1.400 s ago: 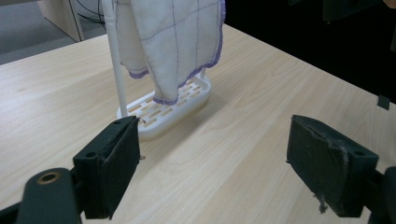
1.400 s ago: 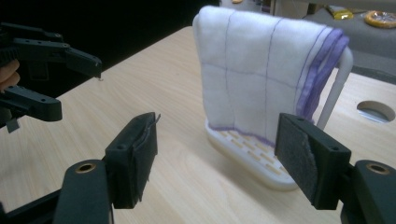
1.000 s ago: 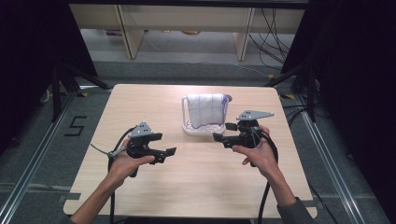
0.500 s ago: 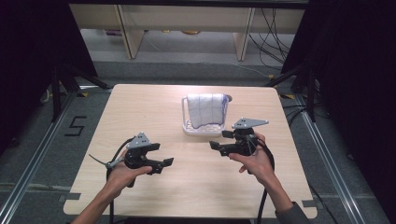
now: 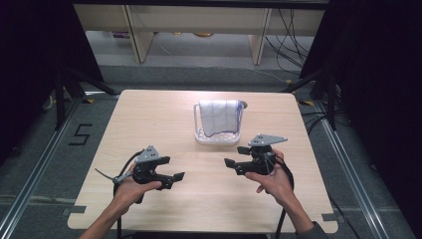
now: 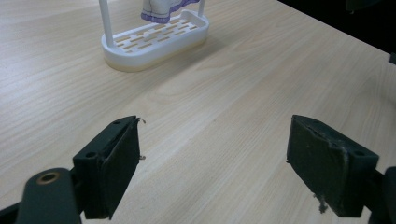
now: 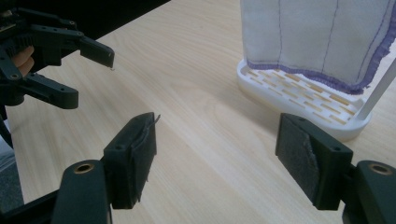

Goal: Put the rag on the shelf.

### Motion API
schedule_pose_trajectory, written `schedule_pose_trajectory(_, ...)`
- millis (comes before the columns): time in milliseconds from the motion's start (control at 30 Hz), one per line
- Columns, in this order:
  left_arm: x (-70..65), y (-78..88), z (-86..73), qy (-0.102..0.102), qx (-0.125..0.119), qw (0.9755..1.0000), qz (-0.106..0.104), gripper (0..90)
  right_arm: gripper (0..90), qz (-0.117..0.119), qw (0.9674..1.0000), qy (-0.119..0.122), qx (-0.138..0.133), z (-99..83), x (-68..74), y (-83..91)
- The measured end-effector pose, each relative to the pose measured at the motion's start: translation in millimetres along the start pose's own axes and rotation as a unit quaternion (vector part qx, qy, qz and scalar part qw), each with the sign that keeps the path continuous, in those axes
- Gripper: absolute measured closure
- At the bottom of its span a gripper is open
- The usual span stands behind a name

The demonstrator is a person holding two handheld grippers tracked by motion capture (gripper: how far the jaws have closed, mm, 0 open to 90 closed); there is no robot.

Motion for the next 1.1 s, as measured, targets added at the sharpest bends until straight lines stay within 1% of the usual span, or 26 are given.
schedule_pose_trajectory(67, -0.5, 0.5, -0.7, 0.002, 0.001, 1.0000, -0.003, 16.9, 29.9, 0.008, 0.9999, -0.008, 0.004, -1.5, 1.7, 0.7)
schedule_pose_trajectory(100, -0.9, 1.7, -3.2, -0.001, 0.003, 1.0000, 0.001, 16.9, 30.0, 0.006, 1.0000, 0.004, 0.002, -4.6, 0.2, 0.4)
schedule_pose_trajectory(133, -0.4, 1.9, -5.0, -0.004, 0.004, 1.0000, -0.002, 16.9, 30.0, 0.006, 0.9999, -0.010, 0.009, -7.0, 2.2, 1.4)
schedule_pose_trajectory(167, -0.4, 1.9, -5.0, -0.004, 0.004, 1.0000, -0.002, 16.9, 30.0, 0.006, 0.9999, -0.010, 0.009, -7.0, 2.2, 1.4)
schedule_pose_trajectory(200, 0.3, 1.4, -8.1, -0.002, 0.003, 1.0000, 0.001, 16.9, 29.9, 0.002, 1.0000, -0.005, 0.008, -9.0, 1.5, 0.4)
schedule_pose_trajectory(233, 1.2, 1.8, -10.8, 0.002, 0.007, 1.0000, 0.000, 16.9, 30.0, 0.011, 0.9999, -0.005, 0.006, -11.2, 2.9, -0.4)
schedule_pose_trajectory(267, 2.1, 1.5, -13.5, 0.005, 0.005, 1.0000, 0.002, 16.9, 30.0, 0.005, 0.9999, -0.006, 0.011, -13.8, 2.6, 0.0)
schedule_pose_trajectory(300, 3.1, 1.9, -15.8, 0.003, 0.007, 1.0000, 0.001, 16.9, 30.0, 0.011, 0.9997, -0.014, 0.014, -17.5, 5.3, -1.0)
schedule_pose_trajectory(367, 4.0, 3.4, -20.7, 0.008, 0.010, 0.9999, 0.001, 16.9, 30.0, 0.012, 0.9997, -0.009, 0.020, -21.2, 5.2, -1.6)
schedule_pose_trajectory(400, 3.9, 5.0, -24.3, 0.010, 0.008, 0.9999, -0.001, 16.9, 30.0, 0.003, 0.9995, -0.018, 0.024, -23.7, 7.3, -1.2)
schedule_pose_trajectory(433, 4.0, 7.0, -25.1, 0.005, 0.014, 0.9999, -0.002, 16.9, 30.0, 0.016, 0.9997, -0.005, 0.016, -24.7, 6.6, -3.5)
schedule_pose_trajectory(467, 3.5, 8.3, -25.4, 0.003, 0.008, 1.0000, 0.003, 16.9, 30.0, 0.013, 0.9996, -0.014, 0.020, -27.1, 8.6, -3.5)
schedule_pose_trajectory(500, 3.0, 10.5, -25.5, 0.004, 0.009, 0.9999, 0.007, 16.9, 30.0, 0.010, 0.9995, -0.013, 0.028, -29.3, 10.2, -2.8)
schedule_pose_trajectory(600, 0.6, 15.3, -26.2, 0.001, 0.002, 1.0000, 0.002, 16.9, 30.0, 0.018, 0.9991, -0.021, 0.032, -34.7, 16.6, -3.8)
schedule_pose_trajectory(633, -0.2, 16.3, -27.0, -0.001, 0.000, 1.0000, 0.002, 16.9, 30.0, 0.019, 0.9993, -0.009, 0.030, -36.0, 16.0, -4.1)
schedule_pose_trajectory(667, -1.2, 18.0, -28.2, -0.001, 0.005, 1.0000, 0.002, 17.0, 30.0, 0.023, 0.9988, -0.023, 0.037, -38.4, 19.4, -3.1)
schedule_pose_trajectory(700, -2.6, 18.6, -29.9, 0.001, 0.002, 1.0000, 0.004, 16.9, 29.9, 0.023, 0.9992, -0.013, 0.031, -40.0, 18.1, -4.2)
schedule_pose_trajectory(733, -3.5, 19.3, -32.4, 0.000, 0.002, 1.0000, -0.002, 16.9, 29.6, 0.023, 0.9987, -0.025, 0.039, -42.6, 21.0, -2.7)
schedule_pose_trajectory(767, -4.3, 20.9, -35.5, -0.002, 0.007, 1.0000, 0.002, 16.9, 28.8, 0.027, 0.9989, -0.019, 0.034, -45.0, 21.3, -3.0)
schedule_pose_trajectory(800, -4.9, 22.2, -38.8, -0.003, 0.011, 0.9999, -0.002, 16.9, 27.5, 0.025, 0.9991, -0.013, 0.031, -47.1, 20.2, -3.1)
schedule_pose_trajectory(833, -6.0, 23.6, -42.0, -0.001, 0.014, 0.9999, 0.001, 16.9, 25.1, 0.018, 0.9992, -0.017, 0.032, -49.9, 21.0, -1.7)
schedule_pose_trajectory(900, -8.1, 24.8, -48.7, 0.003, 0.014, 0.9999, -0.002, 16.9, 21.9, 0.021, 0.9988, -0.023, 0.038, -56.1, 22.9, 0.2)
schedule_pose_trajectory(933, -9.7, 25.7, -51.7, 0.004, 0.019, 0.9998, 0.000, 16.9, 19.7, 0.013, 0.9992, -0.014, 0.035, -58.7, 20.5, 0.8)
schedule_pose_trajectory(1033, -14.6, 26.6, -58.3, 0.005, 0.020, 0.9998, 0.002, 17.0, 16.6, 0.015, 0.9992, -0.025, 0.028, -66.0, 21.2, 3.3)
schedule_pose_trajectory(1067, -16.2, 25.9, -60.2, 0.005, 0.015, 0.9999, -0.003, 17.0, 16.1, 0.016, 0.9993, -0.021, 0.025, -68.0, 20.6, 4.4)
schedule_pose_trajectory(1100, -18.4, 26.1, -62.1, 0.008, 0.016, 0.9998, 0.000, 17.0, 15.9, 0.016, 0.9989, -0.034, 0.030, -70.3, 23.1, 7.3)
Point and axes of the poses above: each handheld gripper's, and its own axes: y roughly backward along the jaws, z roughly out of its top, x roughly to its left, the point moved 4 cm from there along -y, roughly forward along the jaws, and after that the axes turned 15 degrees about -z, right-handed, at the moved point
